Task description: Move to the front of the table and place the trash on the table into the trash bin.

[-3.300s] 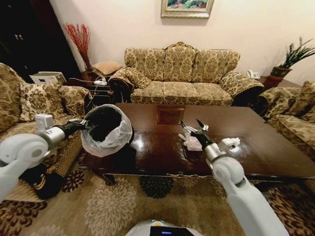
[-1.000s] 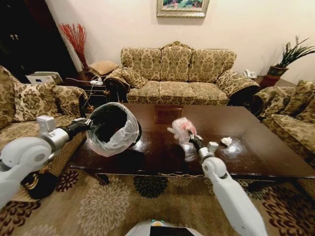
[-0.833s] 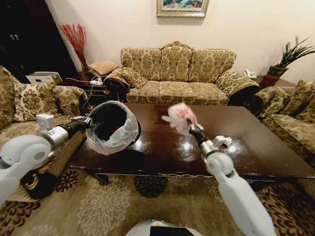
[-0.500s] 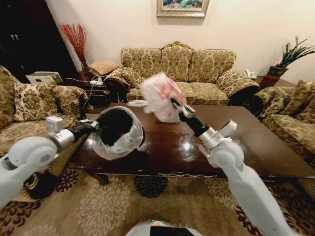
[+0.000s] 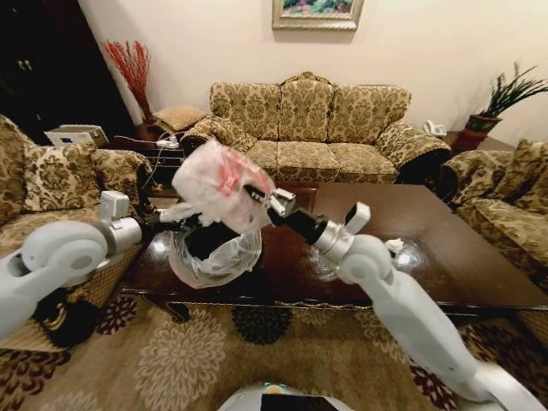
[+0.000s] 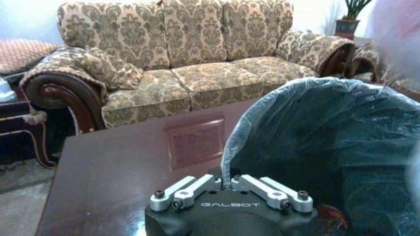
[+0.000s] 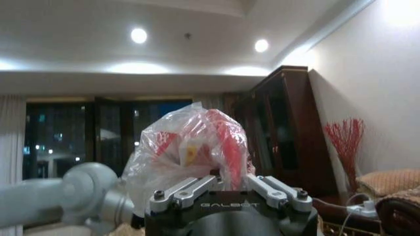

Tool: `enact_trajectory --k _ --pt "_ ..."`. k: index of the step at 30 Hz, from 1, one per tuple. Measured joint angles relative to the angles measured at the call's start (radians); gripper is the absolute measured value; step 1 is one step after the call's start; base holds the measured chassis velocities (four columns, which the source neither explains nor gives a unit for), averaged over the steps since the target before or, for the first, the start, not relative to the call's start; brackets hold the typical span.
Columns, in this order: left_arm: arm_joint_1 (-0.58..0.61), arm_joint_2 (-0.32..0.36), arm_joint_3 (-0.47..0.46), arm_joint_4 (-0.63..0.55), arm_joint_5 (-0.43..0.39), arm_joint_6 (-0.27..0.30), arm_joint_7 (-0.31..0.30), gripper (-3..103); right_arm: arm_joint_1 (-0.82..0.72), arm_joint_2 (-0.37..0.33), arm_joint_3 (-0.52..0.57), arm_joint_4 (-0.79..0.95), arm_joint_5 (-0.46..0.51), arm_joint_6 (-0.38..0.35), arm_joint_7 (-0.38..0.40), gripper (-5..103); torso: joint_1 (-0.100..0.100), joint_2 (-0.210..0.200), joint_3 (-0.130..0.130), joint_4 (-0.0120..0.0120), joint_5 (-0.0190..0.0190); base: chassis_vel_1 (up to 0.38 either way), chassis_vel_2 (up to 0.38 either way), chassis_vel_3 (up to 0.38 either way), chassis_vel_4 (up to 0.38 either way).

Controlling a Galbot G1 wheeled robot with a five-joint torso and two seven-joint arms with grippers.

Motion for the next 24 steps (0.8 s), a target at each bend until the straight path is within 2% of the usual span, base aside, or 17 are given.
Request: enact_trajectory --k 6,7,8,10,11,13,14,16,17,20,22,24 --pt "0.003 -0.004 0.001 -0.019 -0.033 0.010 0.000 2 0.038 0.023 -0.036 -0.042 -0.017 0.007 0.001 20 0.000 0.000 0.000 0.0000 0.0000 0.000 0.000 0.000 0.000" --pt "0.004 -0.004 0.001 -0.026 -0.038 0.019 0.009 2 0.050 0.029 -0.048 -0.055 -0.023 0.014 0.004 25 0.000 0.000 0.000 0.0000 0.0001 0.000 0.000 0.000 0.000" --pt "0.005 -0.003 0.001 -0.031 -0.038 0.023 0.016 2 0.054 0.032 -0.053 -0.060 -0.025 0.017 0.005 25 0.000 0.000 0.000 0.0000 0.0001 0.000 0.000 0.000 0.000" --pt "0.009 -0.001 0.003 -0.050 -0.037 0.028 0.036 2 0.074 0.048 -0.073 -0.081 -0.033 0.025 0.013 36 0.000 0.000 0.000 0.0001 0.0003 0.000 0.000 0.000 0.000" --pt "0.009 -0.001 0.003 -0.050 -0.037 0.028 0.036 2 0.074 0.048 -0.073 -0.081 -0.033 0.025 0.013 36 0.000 0.000 0.000 0.0001 0.0003 0.000 0.000 0.000 0.000" --pt "0.009 -0.001 0.005 -0.058 -0.031 0.028 0.041 2 0.080 0.056 -0.079 -0.088 -0.036 0.027 0.019 47 0.000 0.000 0.000 0.0000 0.0004 0.000 0.000 0.000 0.000" --pt "0.009 -0.001 0.005 -0.058 -0.031 0.028 0.041 2 0.080 0.056 -0.079 -0.088 -0.036 0.027 0.019 47 0.000 0.000 0.000 0.0000 0.0004 0.000 0.000 0.000 0.000" --pt "0.009 -0.001 0.006 -0.059 -0.028 0.029 0.046 2 0.079 0.055 -0.081 -0.092 -0.045 0.031 0.013 58 0.000 0.000 0.000 0.0001 0.0003 0.000 0.000 0.000 0.000" --pt "0.009 -0.001 0.006 -0.059 -0.028 0.029 0.046 2 0.079 0.055 -0.081 -0.092 -0.045 0.031 0.013 58 0.000 0.000 0.000 0.0001 0.0003 0.000 0.000 0.000 0.000" --pt "0.007 -0.001 0.005 -0.033 -0.021 0.029 0.038 2 0.066 0.039 -0.071 -0.077 -0.048 0.032 0.000 74 0.000 0.000 0.000 0.0000 0.0003 0.000 0.000 0.000 0.000" --pt "0.007 0.000 0.005 -0.026 -0.019 0.029 0.038 2 0.064 0.036 -0.067 -0.074 -0.048 0.032 -0.001 74 0.000 0.000 0.000 0.0000 0.0003 0.000 0.000 0.000 0.000" --pt "0.008 0.005 0.005 -0.014 -0.011 0.031 0.041 2 0.061 0.032 -0.055 -0.069 -0.046 0.032 -0.002 86 0.000 0.000 0.000 0.0000 0.0002 0.000 0.000 0.000 0.000"
